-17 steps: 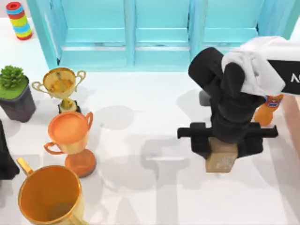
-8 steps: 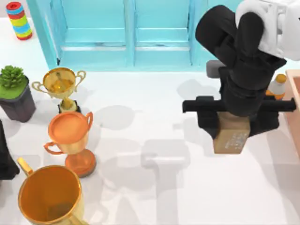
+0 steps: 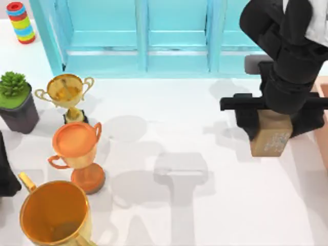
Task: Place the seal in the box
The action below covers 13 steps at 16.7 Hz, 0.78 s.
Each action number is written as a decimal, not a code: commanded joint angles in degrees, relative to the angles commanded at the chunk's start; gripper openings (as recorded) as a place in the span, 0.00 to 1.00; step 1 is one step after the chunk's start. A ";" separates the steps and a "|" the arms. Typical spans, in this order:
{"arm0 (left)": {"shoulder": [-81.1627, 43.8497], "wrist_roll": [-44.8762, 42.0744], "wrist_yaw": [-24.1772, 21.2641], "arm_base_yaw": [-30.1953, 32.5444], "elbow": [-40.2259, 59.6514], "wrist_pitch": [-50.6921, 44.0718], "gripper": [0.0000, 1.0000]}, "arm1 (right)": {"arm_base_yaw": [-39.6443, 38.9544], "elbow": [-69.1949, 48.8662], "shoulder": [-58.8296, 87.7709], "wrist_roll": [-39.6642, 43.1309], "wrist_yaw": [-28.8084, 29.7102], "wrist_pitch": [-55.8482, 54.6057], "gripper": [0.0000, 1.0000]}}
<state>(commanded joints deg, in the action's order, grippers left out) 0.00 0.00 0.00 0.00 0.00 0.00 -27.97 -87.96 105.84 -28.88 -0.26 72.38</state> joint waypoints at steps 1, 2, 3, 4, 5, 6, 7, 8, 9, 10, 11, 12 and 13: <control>0.00 0.00 0.00 0.00 0.00 0.00 1.00 | 2.94 -0.43 -0.07 2.91 -0.01 0.67 0.00; 0.00 0.00 0.00 0.00 0.00 0.00 1.00 | 6.35 -0.83 -0.16 6.35 0.00 1.40 0.00; 0.00 0.00 0.00 0.00 0.00 0.00 1.00 | 10.08 -1.23 -0.28 10.15 0.03 2.18 0.00; 0.00 0.00 0.00 0.00 0.00 0.00 1.00 | 14.09 -1.59 -0.41 14.23 0.08 2.99 0.00; 0.00 0.00 0.00 0.00 0.00 0.00 1.00 | 18.34 -1.93 -0.55 18.50 0.15 3.80 0.00; 0.00 0.00 0.00 0.00 0.00 0.00 1.00 | 22.74 -2.23 -0.76 22.88 0.24 4.56 0.00; 0.00 0.00 0.00 0.00 0.00 0.00 1.00 | 27.12 -2.53 -1.02 27.25 0.32 5.25 0.00; 0.00 0.00 0.00 0.00 0.00 0.00 1.00 | 31.30 -2.84 -1.33 31.43 0.38 5.86 0.00; 0.00 0.00 0.00 0.00 0.00 0.00 1.00 | 35.10 -3.13 -1.69 35.26 0.41 6.37 0.00; 0.00 0.00 0.00 0.00 0.00 0.00 1.00 | 38.42 -3.39 -2.09 38.58 0.42 6.76 0.00; 0.00 0.00 0.00 0.00 0.00 0.00 1.00 | 41.12 -3.62 -2.53 41.28 0.39 7.02 0.00; 0.00 0.00 0.00 0.00 0.00 0.00 1.00 | 43.25 -3.82 -2.97 43.40 0.33 7.20 0.00; 0.00 0.00 0.00 0.00 0.00 0.00 1.00 | 44.72 -3.95 -3.34 44.87 0.27 7.30 0.00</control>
<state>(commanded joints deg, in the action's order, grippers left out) 0.00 0.00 0.00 0.00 0.00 0.00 16.75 -91.91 102.50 15.99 0.00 79.68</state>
